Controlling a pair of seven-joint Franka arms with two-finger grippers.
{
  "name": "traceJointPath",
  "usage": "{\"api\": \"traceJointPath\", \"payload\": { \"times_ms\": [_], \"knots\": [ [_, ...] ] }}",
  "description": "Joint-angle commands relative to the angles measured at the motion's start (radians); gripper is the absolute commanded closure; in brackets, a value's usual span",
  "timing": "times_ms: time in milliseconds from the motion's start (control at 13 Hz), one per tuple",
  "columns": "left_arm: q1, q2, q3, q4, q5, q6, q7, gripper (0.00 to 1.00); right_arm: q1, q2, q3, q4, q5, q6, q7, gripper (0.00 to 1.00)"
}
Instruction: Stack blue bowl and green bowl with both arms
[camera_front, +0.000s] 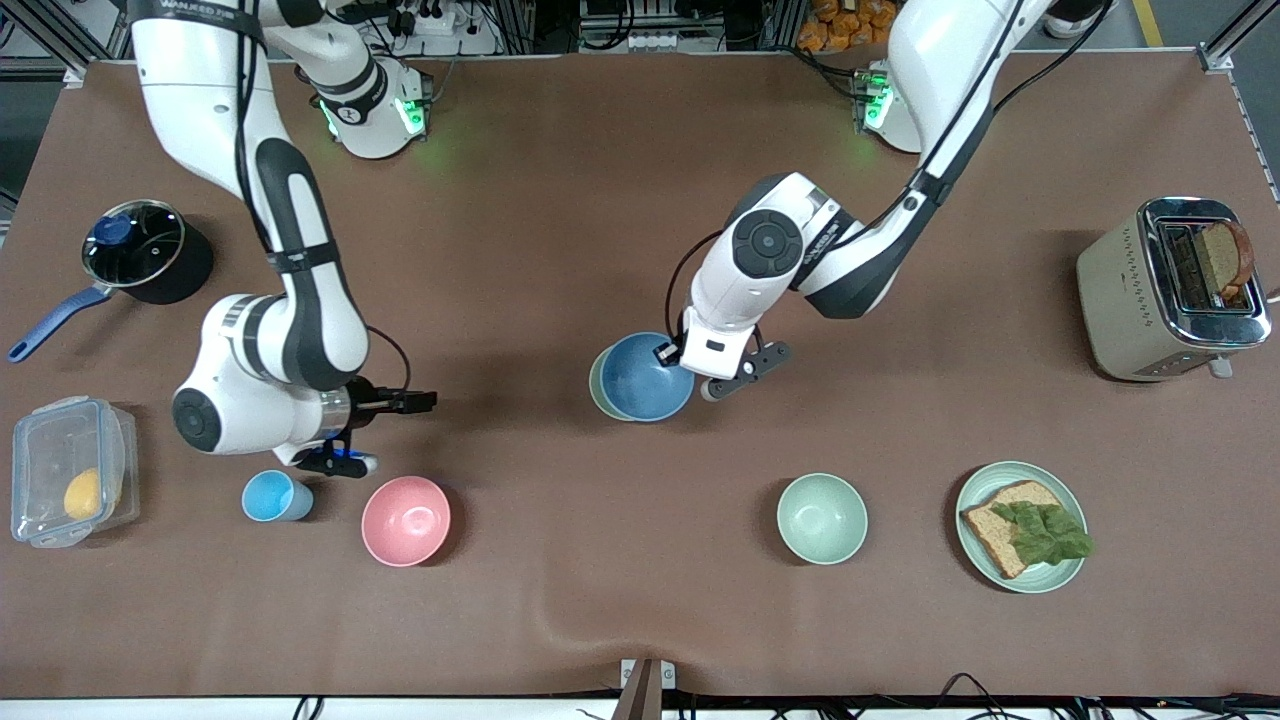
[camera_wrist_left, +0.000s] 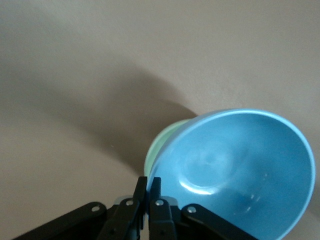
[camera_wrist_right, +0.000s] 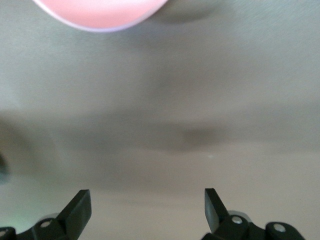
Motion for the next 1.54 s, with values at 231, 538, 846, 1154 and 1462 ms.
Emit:
{"api": "traceJointPath", "payload": {
  "times_ms": [231,538,846,1154,1462],
  "knots": [
    [-0.023,0.020,0.012,0.030,0.022,0.021,-0.044,1.00,-0.037,-0.007,0.008,-0.002,-0.078,0.000,-0.115,0.00],
    [-0.017,0.014,0.012,0.028,0.024,0.019,-0.043,1.00,-0.048,-0.015,0.011,-0.002,-0.105,-0.005,-0.106,0.00],
    [-0.006,0.005,0.013,0.019,0.025,0.013,-0.038,1.00,0.117,-0.020,0.016,0.012,-0.013,0.012,0.275,0.00],
    [-0.006,0.003,0.013,0.019,0.025,0.012,-0.038,1.00,0.196,0.017,0.020,0.032,0.089,0.164,0.575,0.00],
    [-0.006,0.003,0.013,0.019,0.025,0.012,-0.038,1.00,0.214,0.101,0.036,0.111,0.237,0.227,0.816,0.00]
  ]
}}
